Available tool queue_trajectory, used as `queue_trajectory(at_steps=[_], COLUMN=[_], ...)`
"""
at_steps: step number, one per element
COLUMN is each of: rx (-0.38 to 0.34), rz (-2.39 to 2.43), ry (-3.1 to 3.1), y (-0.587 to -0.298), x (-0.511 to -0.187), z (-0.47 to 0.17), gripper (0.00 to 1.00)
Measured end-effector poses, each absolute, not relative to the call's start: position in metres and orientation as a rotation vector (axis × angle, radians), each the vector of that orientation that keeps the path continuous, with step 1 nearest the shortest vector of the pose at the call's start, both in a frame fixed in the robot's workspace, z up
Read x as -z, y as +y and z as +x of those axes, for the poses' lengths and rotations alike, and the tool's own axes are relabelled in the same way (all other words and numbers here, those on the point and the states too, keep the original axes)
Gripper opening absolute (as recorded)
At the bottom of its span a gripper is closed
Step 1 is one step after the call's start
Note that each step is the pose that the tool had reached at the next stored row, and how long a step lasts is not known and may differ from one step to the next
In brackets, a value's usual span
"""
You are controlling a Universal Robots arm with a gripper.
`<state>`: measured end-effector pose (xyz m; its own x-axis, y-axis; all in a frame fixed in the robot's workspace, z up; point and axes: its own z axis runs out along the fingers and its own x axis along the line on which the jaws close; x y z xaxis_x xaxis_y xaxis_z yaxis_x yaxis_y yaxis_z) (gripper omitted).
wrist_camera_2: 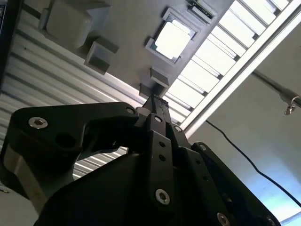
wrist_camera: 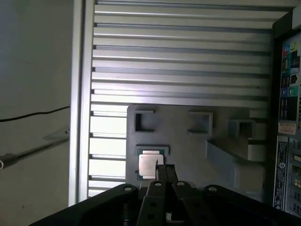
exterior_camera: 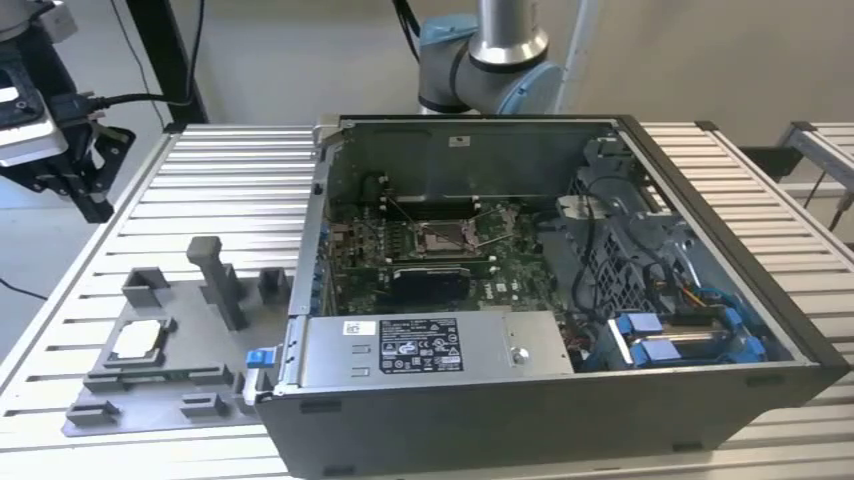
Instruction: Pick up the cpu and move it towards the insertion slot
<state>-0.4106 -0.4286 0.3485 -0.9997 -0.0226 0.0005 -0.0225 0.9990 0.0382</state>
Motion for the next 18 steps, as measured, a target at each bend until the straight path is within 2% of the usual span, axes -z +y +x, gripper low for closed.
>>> queue_trajectory(at_steps=[18], rx=[0.057], rz=[0.035], ry=[-3.140], y=[-0.4286], x=[-0.3427], z=[-0.4117], gripper=[1.00])
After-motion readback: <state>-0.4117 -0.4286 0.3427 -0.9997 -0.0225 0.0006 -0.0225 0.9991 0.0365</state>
